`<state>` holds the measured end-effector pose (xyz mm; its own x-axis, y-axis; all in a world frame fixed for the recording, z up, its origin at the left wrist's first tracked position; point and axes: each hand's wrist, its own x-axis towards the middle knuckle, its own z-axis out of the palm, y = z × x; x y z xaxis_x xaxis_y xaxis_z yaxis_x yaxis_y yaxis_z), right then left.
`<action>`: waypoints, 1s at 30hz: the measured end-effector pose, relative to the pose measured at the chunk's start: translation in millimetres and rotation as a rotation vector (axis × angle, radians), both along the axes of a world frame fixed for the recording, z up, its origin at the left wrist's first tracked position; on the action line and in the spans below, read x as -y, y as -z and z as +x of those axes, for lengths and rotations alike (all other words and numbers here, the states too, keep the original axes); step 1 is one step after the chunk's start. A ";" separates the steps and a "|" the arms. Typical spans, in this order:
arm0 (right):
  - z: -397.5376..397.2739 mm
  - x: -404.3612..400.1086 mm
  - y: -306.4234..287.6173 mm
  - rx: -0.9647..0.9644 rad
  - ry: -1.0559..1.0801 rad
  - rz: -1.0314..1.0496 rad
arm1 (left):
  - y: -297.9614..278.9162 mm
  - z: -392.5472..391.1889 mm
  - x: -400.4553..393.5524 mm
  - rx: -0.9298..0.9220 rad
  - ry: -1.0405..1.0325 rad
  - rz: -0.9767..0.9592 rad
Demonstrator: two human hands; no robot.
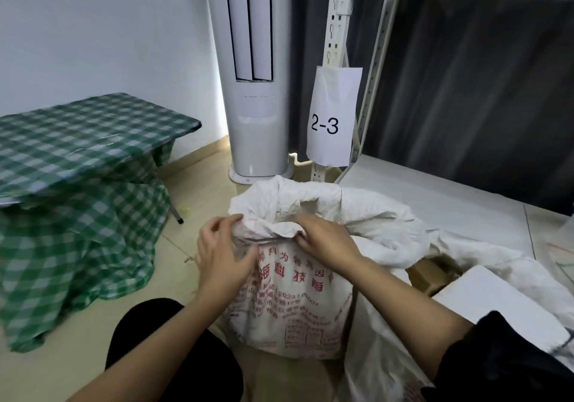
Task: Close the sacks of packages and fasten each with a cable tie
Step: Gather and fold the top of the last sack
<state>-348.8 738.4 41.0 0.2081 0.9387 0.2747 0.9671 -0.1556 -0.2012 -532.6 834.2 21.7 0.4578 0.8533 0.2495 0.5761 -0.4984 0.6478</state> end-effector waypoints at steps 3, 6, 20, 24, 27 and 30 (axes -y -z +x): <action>-6.4 7.9 11.7 0.162 -0.006 0.108 | -6.8 2.8 12.4 0.397 0.000 -0.713; -18.7 12.2 20.8 0.394 -0.096 0.250 | -17.6 15.3 15.9 0.676 0.131 -0.918; -22.7 -25.8 -2.8 -0.074 -0.195 0.124 | -2.6 -0.9 -9.1 0.762 0.205 -0.915; -9.8 -70.2 -4.0 0.185 -0.423 -0.061 | 4.3 -11.0 -13.5 0.756 0.185 -0.975; -4.4 -89.6 7.3 0.276 -0.478 -0.102 | 13.8 -21.0 -22.2 0.788 0.126 -1.026; -4.9 -104.8 16.9 0.173 -0.427 -0.171 | 25.2 -20.7 -29.4 0.849 0.014 -1.130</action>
<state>-353.7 843.2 24.2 -0.2401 0.9649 0.1062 0.9687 0.2452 -0.0376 -553.3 863.5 -3.5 0.5260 0.7723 -0.3562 -0.1859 0.5131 0.8379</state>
